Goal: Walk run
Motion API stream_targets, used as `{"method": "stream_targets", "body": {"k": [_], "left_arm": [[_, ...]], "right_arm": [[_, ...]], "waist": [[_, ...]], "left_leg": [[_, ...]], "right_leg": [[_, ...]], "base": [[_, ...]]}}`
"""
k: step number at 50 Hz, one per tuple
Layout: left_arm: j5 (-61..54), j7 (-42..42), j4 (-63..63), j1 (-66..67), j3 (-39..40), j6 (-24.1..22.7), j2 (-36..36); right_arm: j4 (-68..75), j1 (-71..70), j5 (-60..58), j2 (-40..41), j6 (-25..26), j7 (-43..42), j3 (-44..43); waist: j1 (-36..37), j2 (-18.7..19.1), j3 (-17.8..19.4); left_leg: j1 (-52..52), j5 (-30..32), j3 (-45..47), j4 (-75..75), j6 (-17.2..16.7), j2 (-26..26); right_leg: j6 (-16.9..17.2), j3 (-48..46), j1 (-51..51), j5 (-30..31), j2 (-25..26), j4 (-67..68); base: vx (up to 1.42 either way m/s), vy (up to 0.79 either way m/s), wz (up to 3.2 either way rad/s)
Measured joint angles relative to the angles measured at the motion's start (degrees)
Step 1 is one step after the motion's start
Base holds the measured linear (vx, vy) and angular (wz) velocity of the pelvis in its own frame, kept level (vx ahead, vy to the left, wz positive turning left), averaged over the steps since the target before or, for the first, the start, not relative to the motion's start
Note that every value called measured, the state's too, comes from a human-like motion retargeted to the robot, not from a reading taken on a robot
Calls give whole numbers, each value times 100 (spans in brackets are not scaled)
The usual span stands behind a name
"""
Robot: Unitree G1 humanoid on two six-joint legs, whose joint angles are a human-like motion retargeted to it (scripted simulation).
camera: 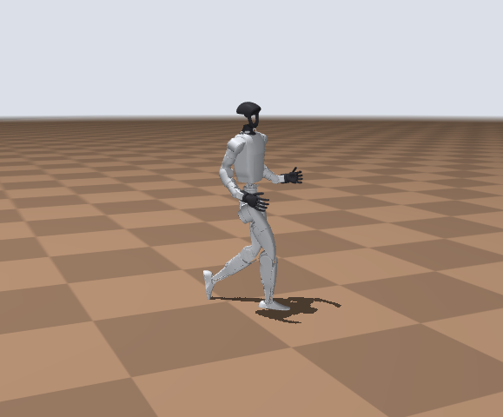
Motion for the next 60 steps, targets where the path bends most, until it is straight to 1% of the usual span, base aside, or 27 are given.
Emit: {"method": "stream_targets", "body": {"k": [2,5,7,11,13,15,16,17,18,20,23,25,27,30,33,35,38,39,40,42,44,46,48,52,55,58,60], "left_arm": [[716,134,735,148,150,-148,-321],[332,-70,867,764,336,68,-882],[-168,-221,814,1016,492,143,-1138],[-560,-346,574,1327,680,223,-1088],[-570,-338,390,1375,629,223,-967],[-574,-242,173,1269,477,217,-767],[-567,-179,51,1188,399,215,-701],[-562,-115,-60,1097,304,219,-633],[-560,-46,-153,985,174,234,-561],[-630,64,-238,666,-156,222,-430],[-1073,-30,-267,-350,13,469,-557],[-1431,-25,-424,-866,-253,600,-655],[-1679,121,-691,-1258,-380,550,-561],[-1694,306,-1117,-1554,-541,421,-305],[-1557,391,-1413,-1545,-656,379,7],[-1466,391,-1484,-1502,-663,388,171],[-1431,310,-1350,-1435,-662,440,284],[-1412,178,-1238,-1310,-600,469,270],[-1381,3,-1108,-1138,-500,503,238],[-1108,-437,-664,-666,-330,508,72],[-839,-616,-102,-312,-392,433,-124],[-779,-707,252,127,-327,417,-265],[-821,-824,420,536,-142,481,-363],[-744,-957,578,1158,344,486,-412],[-711,-954,636,1401,427,480,-339],[-759,-903,552,1315,326,534,-240],[-745,-813,432,1121,185,535,-150]], "right_arm": [[148,-736,539,293,13,230,-66],[-297,-1358,1349,417,-66,446,642],[-774,-1578,1601,222,-159,411,900],[-1538,-1769,1445,-334,-27,780,1176],[-1758,-1676,1234,-587,215,1079,1211],[-1912,-1533,1047,-721,432,1275,1178],[-1926,-1435,1004,-779,455,1277,1210],[-1911,-1322,964,-824,470,1279,1232],[-1835,-1183,933,-844,469,1279,1235],[-1499,-771,842,-799,425,1402,1156],[-809,-317,931,-851,494,1922,1334],[-529,104,1040,-1026,500,2134,1400],[-417,474,1025,-1235,447,2268,1228],[-385,874,876,-1532,320,2266,845],[-409,1020,748,-1621,225,2095,477],[-494,965,635,-1496,230,1957,320],[-763,684,449,-1108,279,1593,250],[-841,593,395,-957,278,1448,301],[-906,500,341,-801,271,1303,382],[-887,75,414,-339,228,1048,394],[-904,-498,652,85,249,962,239],[-1056,-963,917,246,137,687,540],[-1272,-1307,1199,155,-28,369,807],[-1732,-1681,1361,-375,-112,327,1110],[-1930,-1682,1118,-718,110,543,1018],[-1976,-1540,776,-836,330,568,829],[-1929,-1407,623,-832,379,484,715]], "waist": [[283,-263,-165],[382,-415,-158],[702,-549,-55],[1527,-705,128],[1976,-801,224],[2057,-811,285],[2117,-808,352],[2104,-888,405],[1944,-1134,433],[1643,-1331,380],[1519,-776,140],[1511,-601,77],[1231,-452,64],[607,-239,-4],[93,-206,-61],[-122,-140,-76],[-298,-128,-48],[-316,-80,-53],[-290,3,-65],[-83,-58,-141],[262,-356,-271],[366,-516,-268],[527,-566,-161],[1152,-646,2],[1629,-573,129],[1891,-592,273],[1804,-562,302]], "left_leg": [[-729,-676,-141,547,121,-546],[-1559,-1995,508,619,881,-144],[-2035,-2600,992,6,1223,94],[-2467,-2996,1453,-2382,1469,216],[-2482,-3230,991,-3438,1418,-16],[-2426,-3242,273,-3981,916,-82],[-2360,-2620,226,-3891,930,-92],[-2298,-2458,230,-3662,1104,-238],[-2244,-3218,333,-3156,1593,-657],[-2106,-4052,165,-2261,1632,-856],[-1822,-4414,270,-2213,1550,-22],[-1472,-4453,322,-2379,1456,248],[-1077,-4087,307,-2769,1393,247],[-456,-2998,233,-3412,1112,185],[235,-1764,202,-3789,849,-54],[650,-1025,250,-3881,589,-82],[964,-93,126,-3225,-89,-180],[817,0,209,-2451,-187,-133],[574,0,381,-1484,-201,-41],[17,-96,242,-194,115,63],[-638,-746,-87,394,249,-404],[-1200,-1536,286,664,660,-174],[-1736,-2219,613,460,1009,97],[-2377,-2690,1173,-1510,1031,395],[-2382,-3206,568,-3343,1211,112],[-2316,-3140,-49,-3976,524,170],[-2281,-3090,72,-3681,976,159]], "right_leg": [[101,369,382,-133,-142,-124],[52,793,1138,46,30,-631],[19,739,1603,631,-14,-1030],[77,461,2466,2061,32,-1500],[130,337,2949,2722,-43,-1578],[155,115,3329,3308,17,-1460],[194,110,3352,3474,30,-909],[280,123,3280,3585,-23,-176],[458,175,3016,3585,-210,918],[399,-611,2571,3585,-675,2754],[134,-963,1840,3216,-421,2810],[313,-662,1183,2494,27,2750],[666,-478,529,1784,219,2396],[1125,-591,-112,1260,-102,1080],[1220,-880,-319,733,-577,-634],[1339,-510,-355,341,-575,-1404],[353,-735,-261,972,-674,-1252],[102,-787,-212,796,-608,-883],[-151,-828,-178,409,-498,-420],[-146,-280,25,-59,-288,-19],[-120,98,385,-109,-303,-213],[-81,473,835,-45,-183,-509],[-81,735,1289,311,-72,-909],[-87,730,1998,1505,2,-1399],[-151,694,2606,2351,158,-1534],[-151,659,3082,3093,147,-1173],[36,486,3045,3585,211,-344]], "base": [[129,-47,-91],[129,-36,-119],[106,-23,-137],[120,-33,-165],[165,-35,-142],[140,-31,-52],[153,-32,-23],[175,-33,10],[165,-26,73],[147,-23,70],[116,-45,-102],[111,-49,-72],[107,-46,5],[122,-43,30],[119,-38,-6],[113,-37,-50],[130,-39,-49],[144,-36,-60],[152,-61,-102],[133,-79,-103],[105,-55,-129],[105,-36,-152],[105,-22,-173],[114,-18,-222],[131,-19,-198],[126,-14,-141],[118,-15,-40]]}}
